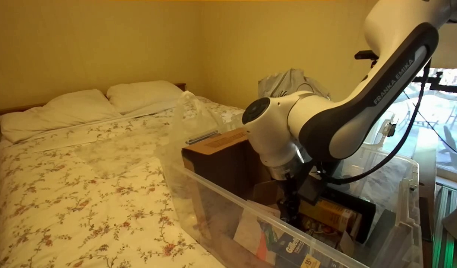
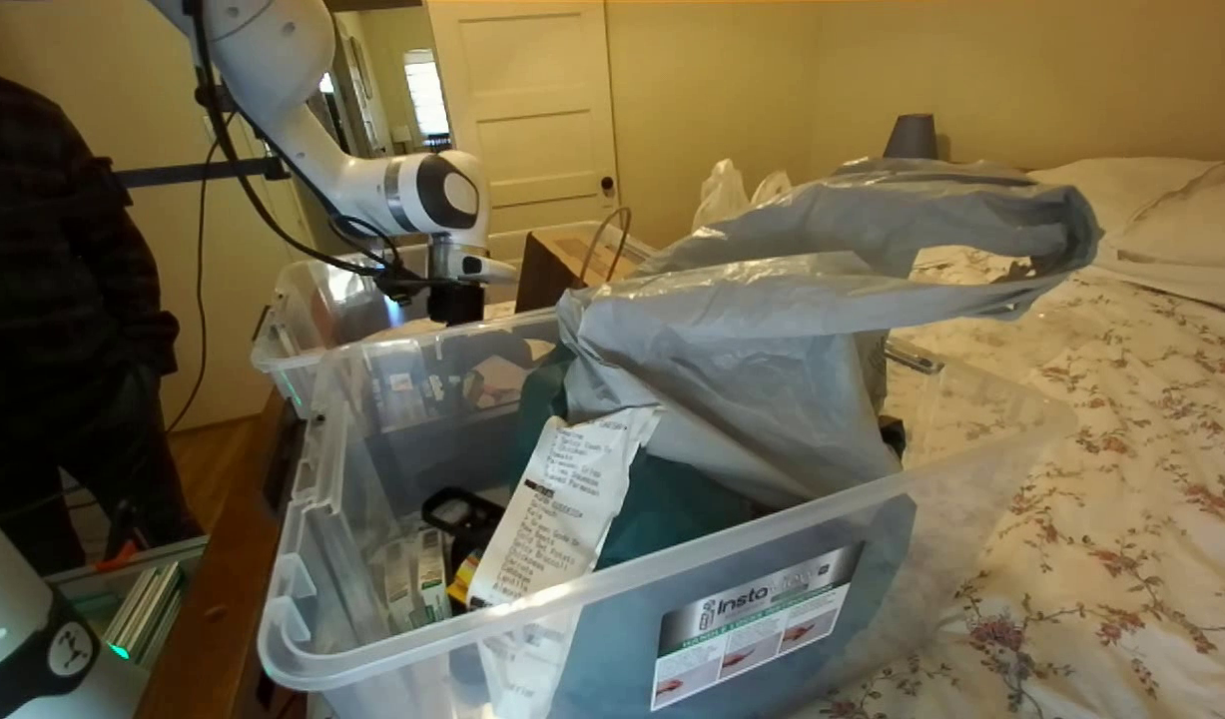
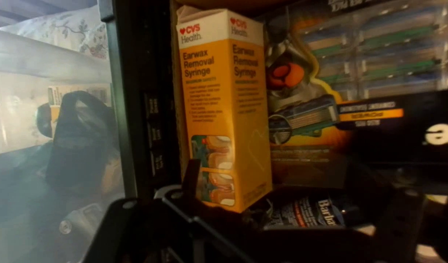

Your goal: Move the remote and the pink box from the left storage box to the right storage box

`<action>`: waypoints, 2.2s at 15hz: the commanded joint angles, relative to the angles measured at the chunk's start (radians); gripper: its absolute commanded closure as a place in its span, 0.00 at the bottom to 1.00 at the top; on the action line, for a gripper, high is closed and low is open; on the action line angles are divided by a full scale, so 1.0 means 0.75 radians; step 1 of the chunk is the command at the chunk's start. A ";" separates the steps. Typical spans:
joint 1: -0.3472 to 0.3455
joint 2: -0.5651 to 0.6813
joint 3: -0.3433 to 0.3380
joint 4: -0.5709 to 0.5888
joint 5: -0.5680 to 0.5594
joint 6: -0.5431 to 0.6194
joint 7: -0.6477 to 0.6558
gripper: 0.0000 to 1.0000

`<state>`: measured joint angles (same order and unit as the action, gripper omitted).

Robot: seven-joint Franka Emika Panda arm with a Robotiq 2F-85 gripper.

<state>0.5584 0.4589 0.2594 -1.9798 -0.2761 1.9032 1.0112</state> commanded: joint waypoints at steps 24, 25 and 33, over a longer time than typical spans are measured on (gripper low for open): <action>0.067 0.161 -0.104 0.238 -0.064 -0.200 0.129 1.00; 0.069 0.163 -0.103 0.246 -0.061 -0.208 0.137 1.00; 0.121 0.063 -0.091 0.238 -0.098 -0.220 0.239 1.00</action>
<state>0.6099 0.5643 0.1924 -1.8020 -0.3173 1.7601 1.1393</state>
